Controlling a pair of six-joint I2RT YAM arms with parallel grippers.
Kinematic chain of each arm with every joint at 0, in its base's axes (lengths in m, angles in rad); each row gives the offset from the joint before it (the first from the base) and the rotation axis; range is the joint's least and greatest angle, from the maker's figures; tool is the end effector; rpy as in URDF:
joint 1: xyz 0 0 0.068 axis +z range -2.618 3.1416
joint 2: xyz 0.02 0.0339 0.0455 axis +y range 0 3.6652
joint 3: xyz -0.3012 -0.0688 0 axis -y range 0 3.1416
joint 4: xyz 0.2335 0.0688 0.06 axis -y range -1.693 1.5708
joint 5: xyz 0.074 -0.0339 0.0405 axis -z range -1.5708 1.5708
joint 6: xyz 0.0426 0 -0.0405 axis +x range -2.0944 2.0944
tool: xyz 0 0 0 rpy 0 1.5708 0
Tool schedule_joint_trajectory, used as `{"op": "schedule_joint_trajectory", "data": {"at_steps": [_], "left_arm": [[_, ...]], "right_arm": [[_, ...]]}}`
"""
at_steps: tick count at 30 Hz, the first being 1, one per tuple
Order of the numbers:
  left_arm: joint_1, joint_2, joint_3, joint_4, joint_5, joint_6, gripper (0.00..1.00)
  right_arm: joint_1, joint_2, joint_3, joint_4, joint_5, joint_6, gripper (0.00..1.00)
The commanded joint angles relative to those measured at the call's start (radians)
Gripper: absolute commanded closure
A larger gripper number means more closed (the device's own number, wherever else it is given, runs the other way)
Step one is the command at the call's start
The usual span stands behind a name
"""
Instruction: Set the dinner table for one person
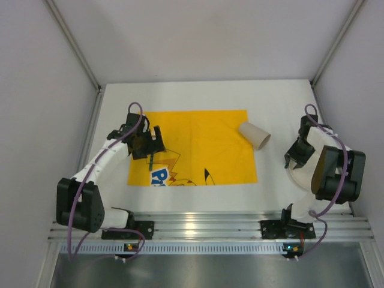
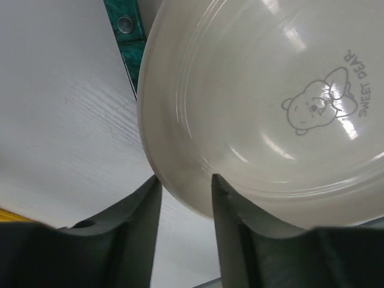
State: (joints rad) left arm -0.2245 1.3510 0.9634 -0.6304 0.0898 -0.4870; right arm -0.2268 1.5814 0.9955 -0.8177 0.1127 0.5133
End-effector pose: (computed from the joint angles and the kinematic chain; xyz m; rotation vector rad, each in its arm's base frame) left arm 0.2471 -0.0603 0.2757 -0.3109 2.6114 -0.3706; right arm 0.2623 -0.0654 0.2209 1.0826 2.7522 -0.1297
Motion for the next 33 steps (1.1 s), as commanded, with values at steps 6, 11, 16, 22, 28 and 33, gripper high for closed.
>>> {"op": "schedule_joint_trajectory", "data": {"at_steps": [6, 11, 16, 22, 28, 33], "left_arm": [[-0.004, -0.016, 0.052, -0.028, -0.009, 0.041, 0.06], [-0.004, -0.018, 0.031, -0.023, 0.004, 0.030, 0.06], [-0.004, 0.016, 0.044, -0.009, 0.016, 0.019, 0.07], [-0.003, 0.027, 0.132, -0.031, -0.061, 0.008, 0.05], [-0.003, 0.017, 0.263, -0.150, -0.261, -0.059, 0.02], [0.002, -0.087, 0.279, -0.253, -0.465, -0.133, 0.02]], "right_arm": [[-0.014, 0.106, 0.052, 0.104, 0.062, -0.033, 0.99], [0.003, 0.005, 0.091, 0.020, 0.093, -0.029, 1.00], [0.107, -0.124, 0.236, -0.104, 0.111, -0.003, 1.00], [0.489, -0.108, 0.570, -0.222, 0.252, 0.080, 1.00], [0.877, 0.157, 0.810, -0.203, 0.257, 0.051, 1.00], [1.006, 0.362, 0.918, -0.117, 0.190, -0.011, 1.00]]}}
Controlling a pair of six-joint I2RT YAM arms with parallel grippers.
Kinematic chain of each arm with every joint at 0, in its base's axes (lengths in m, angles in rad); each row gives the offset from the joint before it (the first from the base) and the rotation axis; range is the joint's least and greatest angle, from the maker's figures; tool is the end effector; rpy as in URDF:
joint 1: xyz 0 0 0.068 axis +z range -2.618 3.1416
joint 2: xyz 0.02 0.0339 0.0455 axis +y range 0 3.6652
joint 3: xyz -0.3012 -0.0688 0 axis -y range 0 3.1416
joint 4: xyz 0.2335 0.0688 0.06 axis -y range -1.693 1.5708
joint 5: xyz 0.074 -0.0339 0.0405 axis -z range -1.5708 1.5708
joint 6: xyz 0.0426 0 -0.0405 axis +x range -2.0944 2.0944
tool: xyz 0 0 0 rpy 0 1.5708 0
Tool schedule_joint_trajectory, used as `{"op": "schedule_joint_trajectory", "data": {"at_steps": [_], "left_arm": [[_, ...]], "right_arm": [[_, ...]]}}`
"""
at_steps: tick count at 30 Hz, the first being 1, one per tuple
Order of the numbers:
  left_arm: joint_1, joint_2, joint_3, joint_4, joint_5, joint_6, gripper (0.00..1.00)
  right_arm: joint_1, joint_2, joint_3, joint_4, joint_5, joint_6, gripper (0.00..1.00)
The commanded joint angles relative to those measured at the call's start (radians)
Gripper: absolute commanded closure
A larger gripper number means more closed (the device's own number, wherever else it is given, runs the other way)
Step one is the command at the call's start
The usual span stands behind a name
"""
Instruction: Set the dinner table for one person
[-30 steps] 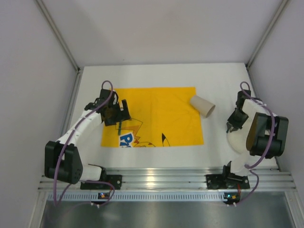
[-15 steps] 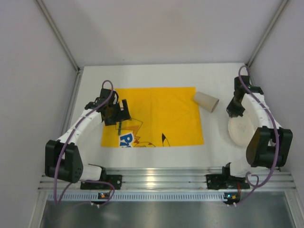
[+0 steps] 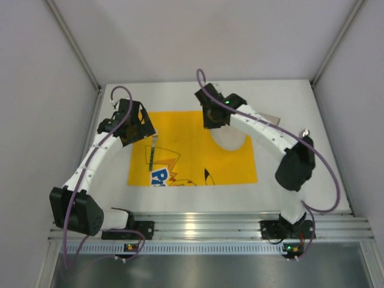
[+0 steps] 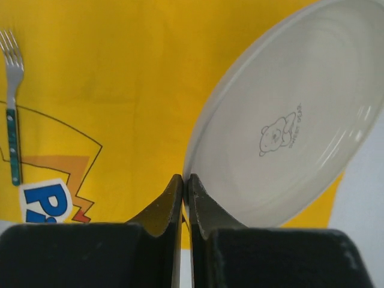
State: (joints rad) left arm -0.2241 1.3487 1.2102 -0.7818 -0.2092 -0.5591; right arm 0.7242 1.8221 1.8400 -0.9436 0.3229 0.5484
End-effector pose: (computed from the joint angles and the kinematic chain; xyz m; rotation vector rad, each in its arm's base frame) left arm 0.2586 -0.0499 0.3424 -0.4966 2.4140 -0.0780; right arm 0.3056 0.2523 0.3780 -0.0817 2.4361 0.1645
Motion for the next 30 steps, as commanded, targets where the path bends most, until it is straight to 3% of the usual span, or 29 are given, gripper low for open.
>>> {"op": "schedule_joint_trajectory", "data": {"at_steps": [1, 9, 17, 20, 22, 23, 26, 28, 30], "left_arm": [[0.003, -0.132, 0.028, -0.121, -0.203, -0.065, 0.02], [0.006, -0.309, -0.005, -0.264, -0.266, -0.085, 0.02], [0.006, -0.413, -0.008, -0.364, -0.314, -0.090, 0.02], [0.006, -0.413, -0.006, -0.367, -0.311, -0.091, 0.02], [0.008, -0.404, -0.005, -0.353, -0.302, -0.091, 0.02], [0.006, -0.401, -0.005, -0.347, -0.299, -0.090, 0.02], [0.006, -0.379, -0.005, -0.321, -0.285, -0.088, 0.02], [0.006, -0.373, -0.017, -0.291, -0.276, -0.087, 0.02], [0.006, -0.361, -0.027, -0.264, -0.254, -0.081, 0.02]], "right_arm": [[0.069, 0.194, 0.105, 0.014, -0.042, -0.050, 1.00], [0.133, 0.424, 0.298, 0.066, -0.169, -0.022, 1.00], [0.162, 0.476, 0.278, 0.166, -0.317, 0.051, 1.00], [0.161, 0.467, 0.223, 0.236, -0.459, 0.067, 0.98], [0.161, 0.432, 0.153, 0.308, -0.542, 0.073, 0.87], [0.159, 0.416, 0.133, 0.318, -0.545, 0.068, 0.61], [0.136, 0.323, 0.085, 0.313, -0.509, 0.039, 0.32], [0.088, 0.231, 0.058, 0.299, -0.483, 0.021, 0.24], [0.037, 0.162, 0.013, 0.293, -0.469, 0.007, 0.22]]}}
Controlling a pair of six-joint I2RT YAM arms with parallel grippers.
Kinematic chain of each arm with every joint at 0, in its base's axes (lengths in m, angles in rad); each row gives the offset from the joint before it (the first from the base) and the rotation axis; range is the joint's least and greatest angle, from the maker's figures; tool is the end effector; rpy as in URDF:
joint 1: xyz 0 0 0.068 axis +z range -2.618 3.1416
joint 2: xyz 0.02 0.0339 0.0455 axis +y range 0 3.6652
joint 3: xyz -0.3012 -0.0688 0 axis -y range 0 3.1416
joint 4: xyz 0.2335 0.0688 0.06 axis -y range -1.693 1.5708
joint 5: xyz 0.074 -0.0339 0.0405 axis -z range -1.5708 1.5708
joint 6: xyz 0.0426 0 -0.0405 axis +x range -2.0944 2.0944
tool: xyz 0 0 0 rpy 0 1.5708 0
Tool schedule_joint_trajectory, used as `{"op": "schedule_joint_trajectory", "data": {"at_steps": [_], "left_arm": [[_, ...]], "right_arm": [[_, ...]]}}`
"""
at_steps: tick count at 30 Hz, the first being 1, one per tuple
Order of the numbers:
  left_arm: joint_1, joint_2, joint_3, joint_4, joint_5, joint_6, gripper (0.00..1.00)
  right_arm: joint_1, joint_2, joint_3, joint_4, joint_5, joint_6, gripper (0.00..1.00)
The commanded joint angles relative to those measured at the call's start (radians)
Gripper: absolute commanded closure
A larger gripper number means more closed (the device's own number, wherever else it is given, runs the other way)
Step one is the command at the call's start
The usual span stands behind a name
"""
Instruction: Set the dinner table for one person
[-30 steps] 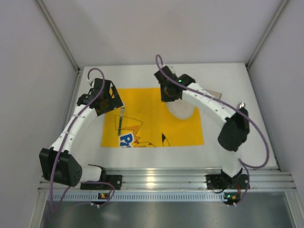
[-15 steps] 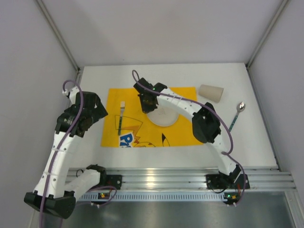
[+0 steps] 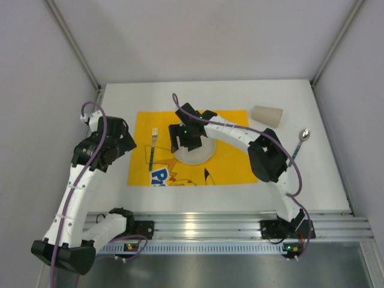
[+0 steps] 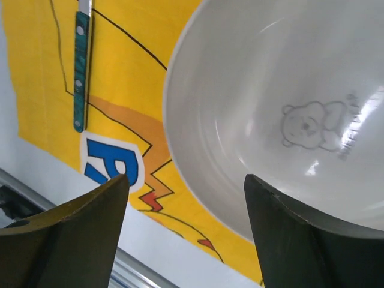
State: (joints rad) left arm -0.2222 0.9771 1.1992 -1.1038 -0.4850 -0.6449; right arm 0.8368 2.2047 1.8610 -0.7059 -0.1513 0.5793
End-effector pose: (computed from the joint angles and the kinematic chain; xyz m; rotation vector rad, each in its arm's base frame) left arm 0.1381 -0.0108 0.3869 -0.6879 2.2247 0.1710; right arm 0.3277 0.3728 0.2333 -0.4114 2.7415 0.6402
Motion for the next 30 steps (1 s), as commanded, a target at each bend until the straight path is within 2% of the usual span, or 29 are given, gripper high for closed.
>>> {"op": "schedule_joint_trajectory", "data": {"at_steps": [1, 3, 4, 6, 7, 9, 10, 13, 19, 30], "left_arm": [[0.004, 0.017, -0.024, 0.068, 0.029, 0.005, 0.02], [0.004, 0.037, -0.027, 0.096, 0.052, 0.007, 0.02], [0.004, 0.044, -0.033, 0.105, 0.060, 0.010, 0.02], [0.004, 0.058, -0.041, 0.142, 0.085, 0.016, 0.02], [0.004, 0.063, -0.053, 0.151, 0.095, 0.021, 0.02], [0.004, 0.071, -0.062, 0.173, 0.121, 0.025, 0.02], [0.004, 0.078, -0.072, 0.179, 0.129, 0.027, 0.02], [0.004, 0.084, -0.087, 0.199, 0.163, 0.030, 0.02], [0.004, 0.115, -0.096, 0.216, 0.212, 0.051, 0.03], [0.004, 0.120, -0.084, 0.191, 0.214, 0.082, 0.02]], "right_arm": [[-0.141, -0.300, -0.031, 0.059, 0.012, -0.027, 0.22], [-0.221, -0.383, -0.130, 0.083, 0.013, -0.029, 0.22], [-0.319, -0.466, -0.170, 0.094, 0.004, -0.029, 0.22], [-0.428, -0.538, -0.296, 0.143, -0.022, -0.026, 0.24], [-0.541, -0.592, -0.334, 0.158, -0.060, -0.022, 0.24], [-0.655, -0.628, -0.441, 0.183, -0.114, -0.012, 0.27], [-0.762, -0.654, -0.474, 0.204, -0.161, -0.006, 0.27], [-0.933, -0.678, -0.580, 0.249, -0.229, 0.010, 0.28], [-1.048, -0.625, -0.629, 0.302, -0.264, 0.025, 0.29], [-1.085, -0.467, -0.595, 0.397, -0.260, 0.030, 0.33]]}}
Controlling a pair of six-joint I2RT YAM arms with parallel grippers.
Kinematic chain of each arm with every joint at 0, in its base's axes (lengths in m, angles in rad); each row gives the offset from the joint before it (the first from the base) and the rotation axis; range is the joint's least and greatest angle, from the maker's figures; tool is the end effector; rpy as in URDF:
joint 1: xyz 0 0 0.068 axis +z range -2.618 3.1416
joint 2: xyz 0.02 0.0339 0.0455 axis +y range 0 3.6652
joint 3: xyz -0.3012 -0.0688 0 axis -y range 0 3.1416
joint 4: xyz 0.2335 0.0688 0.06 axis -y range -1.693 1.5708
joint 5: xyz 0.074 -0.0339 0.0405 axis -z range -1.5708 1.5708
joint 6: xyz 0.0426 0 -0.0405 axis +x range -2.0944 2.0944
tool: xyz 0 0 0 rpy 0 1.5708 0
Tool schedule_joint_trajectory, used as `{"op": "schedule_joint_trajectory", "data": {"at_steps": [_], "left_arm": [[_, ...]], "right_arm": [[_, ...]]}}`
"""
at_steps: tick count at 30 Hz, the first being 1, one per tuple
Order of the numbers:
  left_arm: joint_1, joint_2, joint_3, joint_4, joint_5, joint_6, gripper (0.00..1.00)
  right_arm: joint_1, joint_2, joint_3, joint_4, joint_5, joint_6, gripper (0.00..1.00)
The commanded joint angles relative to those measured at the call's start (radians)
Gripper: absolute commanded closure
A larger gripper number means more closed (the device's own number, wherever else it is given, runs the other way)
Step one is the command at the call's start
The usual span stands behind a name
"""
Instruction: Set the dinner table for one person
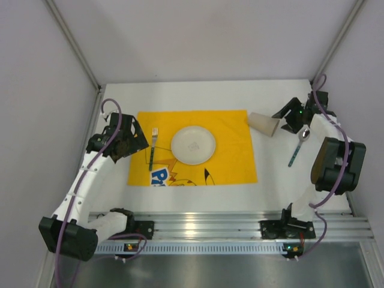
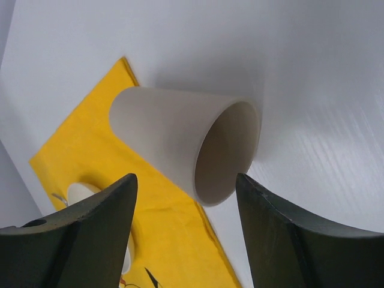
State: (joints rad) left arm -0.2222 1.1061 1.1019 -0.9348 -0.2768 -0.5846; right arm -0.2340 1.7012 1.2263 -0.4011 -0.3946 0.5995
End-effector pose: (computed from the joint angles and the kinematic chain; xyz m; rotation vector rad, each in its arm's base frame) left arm 0.1846 -0.0298 0.3490 -0.5528 2.3966 -0.0005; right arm 0.3606 -0.0691 0.2717 0.8309 2.3157 0.6438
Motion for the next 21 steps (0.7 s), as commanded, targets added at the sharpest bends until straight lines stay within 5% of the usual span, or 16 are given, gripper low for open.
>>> {"op": "schedule_joint_trajectory", "data": {"at_steps": [1, 7, 11, 14, 21], "left_arm": [[0.004, -0.011, 0.015, 0.018, 0.005, 0.025, 0.02], [0.004, -0.003, 0.018, 0.004, -0.004, 0.052, 0.02], [0.004, 0.014, 0.007, 0.016, -0.006, 0.060, 0.02], [0.006, 0.030, -0.010, 0.042, 0.007, 0.057, 0.02], [0.004, 0.078, -0.031, 0.106, 0.044, 0.045, 0.03]], "right_arm": [[-0.013, 0.055, 0.035, 0.106, -0.013, 0.014, 0.33], [0.011, 0.136, 0.006, 0.182, -0.021, 0.059, 0.46], [0.058, 0.137, 0.048, 0.163, -0.003, 0.045, 0.77], [0.081, 0.114, 0.100, 0.111, 0.016, 0.028, 0.91], [0.127, 0.012, 0.321, -0.143, 0.117, -0.072, 1.00]]}}
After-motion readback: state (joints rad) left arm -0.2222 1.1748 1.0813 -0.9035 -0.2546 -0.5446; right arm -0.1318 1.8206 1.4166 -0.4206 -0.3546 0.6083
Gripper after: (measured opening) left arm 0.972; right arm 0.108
